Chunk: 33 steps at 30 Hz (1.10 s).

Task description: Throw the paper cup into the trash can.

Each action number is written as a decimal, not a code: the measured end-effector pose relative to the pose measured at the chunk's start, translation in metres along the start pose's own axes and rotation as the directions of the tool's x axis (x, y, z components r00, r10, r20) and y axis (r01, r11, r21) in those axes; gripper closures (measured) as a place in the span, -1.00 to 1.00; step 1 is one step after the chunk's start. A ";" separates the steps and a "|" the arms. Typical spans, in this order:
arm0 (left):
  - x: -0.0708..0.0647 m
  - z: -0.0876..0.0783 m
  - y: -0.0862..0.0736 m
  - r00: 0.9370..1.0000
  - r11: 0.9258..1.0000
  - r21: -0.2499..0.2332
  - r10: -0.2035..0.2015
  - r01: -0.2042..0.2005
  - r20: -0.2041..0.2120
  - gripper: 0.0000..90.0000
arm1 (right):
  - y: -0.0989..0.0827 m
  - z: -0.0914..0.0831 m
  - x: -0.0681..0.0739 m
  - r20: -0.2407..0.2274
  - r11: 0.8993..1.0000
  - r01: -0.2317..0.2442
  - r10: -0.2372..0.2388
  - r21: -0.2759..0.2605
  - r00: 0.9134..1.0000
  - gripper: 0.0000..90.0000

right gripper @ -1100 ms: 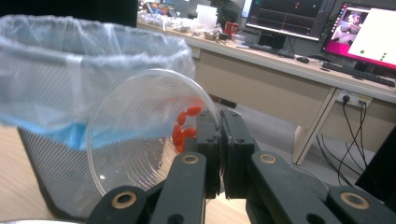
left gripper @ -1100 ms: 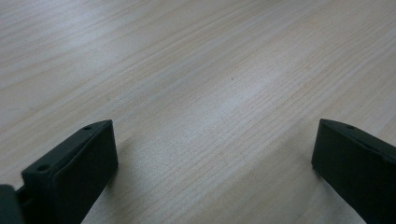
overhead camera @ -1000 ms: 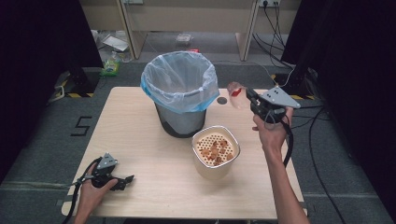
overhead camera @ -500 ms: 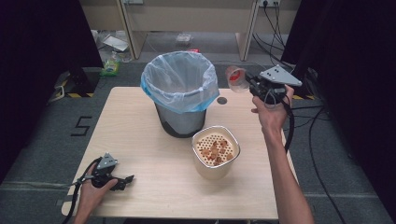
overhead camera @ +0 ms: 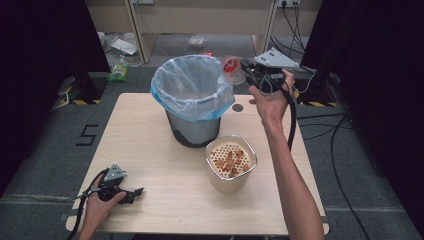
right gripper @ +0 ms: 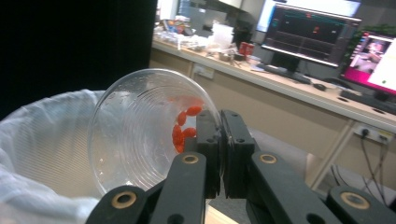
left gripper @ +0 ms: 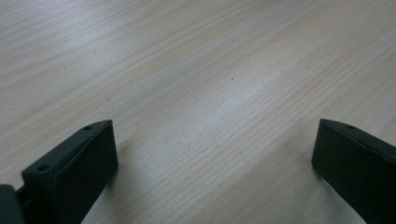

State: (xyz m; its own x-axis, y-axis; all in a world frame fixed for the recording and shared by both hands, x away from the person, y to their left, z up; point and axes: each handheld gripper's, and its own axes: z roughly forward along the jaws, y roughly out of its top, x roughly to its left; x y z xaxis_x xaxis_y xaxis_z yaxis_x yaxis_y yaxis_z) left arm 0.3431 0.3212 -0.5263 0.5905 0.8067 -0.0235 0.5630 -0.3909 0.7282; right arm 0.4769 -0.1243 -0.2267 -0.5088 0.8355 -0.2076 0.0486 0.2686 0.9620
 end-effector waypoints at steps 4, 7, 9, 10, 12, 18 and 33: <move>0.000 0.000 0.000 1.000 1.000 0.000 0.000 0.000 0.000 -1.00 | 0.008 0.018 0.015 -0.036 1.000 0.016 -0.015 0.017 0.999 0.94; 0.000 0.000 0.000 1.000 1.000 0.000 0.000 0.000 0.000 -1.00 | 0.011 0.032 0.025 -0.059 0.999 0.008 -0.006 0.035 0.998 0.94; 0.000 0.000 0.000 1.000 1.000 0.000 0.000 0.000 0.000 -1.00 | 0.013 0.043 0.032 -0.073 0.999 0.012 -0.008 0.048 0.997 0.94; 0.000 0.000 0.000 1.000 1.000 0.000 0.000 0.000 0.000 -1.00 | 0.013 0.047 0.035 -0.078 0.998 0.016 -0.011 0.061 0.997 0.94; 0.000 0.000 0.000 1.000 1.000 0.000 0.000 0.000 0.000 -1.00 | 0.016 0.058 0.042 -0.094 0.996 0.029 -0.021 0.086 0.995 0.94; 0.000 0.000 0.000 1.000 1.000 0.000 0.000 0.000 0.000 -1.00 | 0.016 0.083 0.052 -0.102 0.990 0.024 -0.009 0.142 0.995 0.77; 0.000 0.000 0.000 1.000 1.000 0.000 0.000 0.000 0.000 -1.00 | 0.006 0.061 0.030 -0.096 0.985 -0.026 0.043 0.172 0.994 0.27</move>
State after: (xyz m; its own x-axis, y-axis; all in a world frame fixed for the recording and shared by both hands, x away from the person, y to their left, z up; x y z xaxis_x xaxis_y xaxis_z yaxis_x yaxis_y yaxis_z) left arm 0.3431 0.3212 -0.5263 0.5904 0.8068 -0.0237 0.5630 -0.3906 0.7283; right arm 0.5144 -0.0685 -0.2382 -0.5864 0.7963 -0.1484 0.2084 0.3254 0.9223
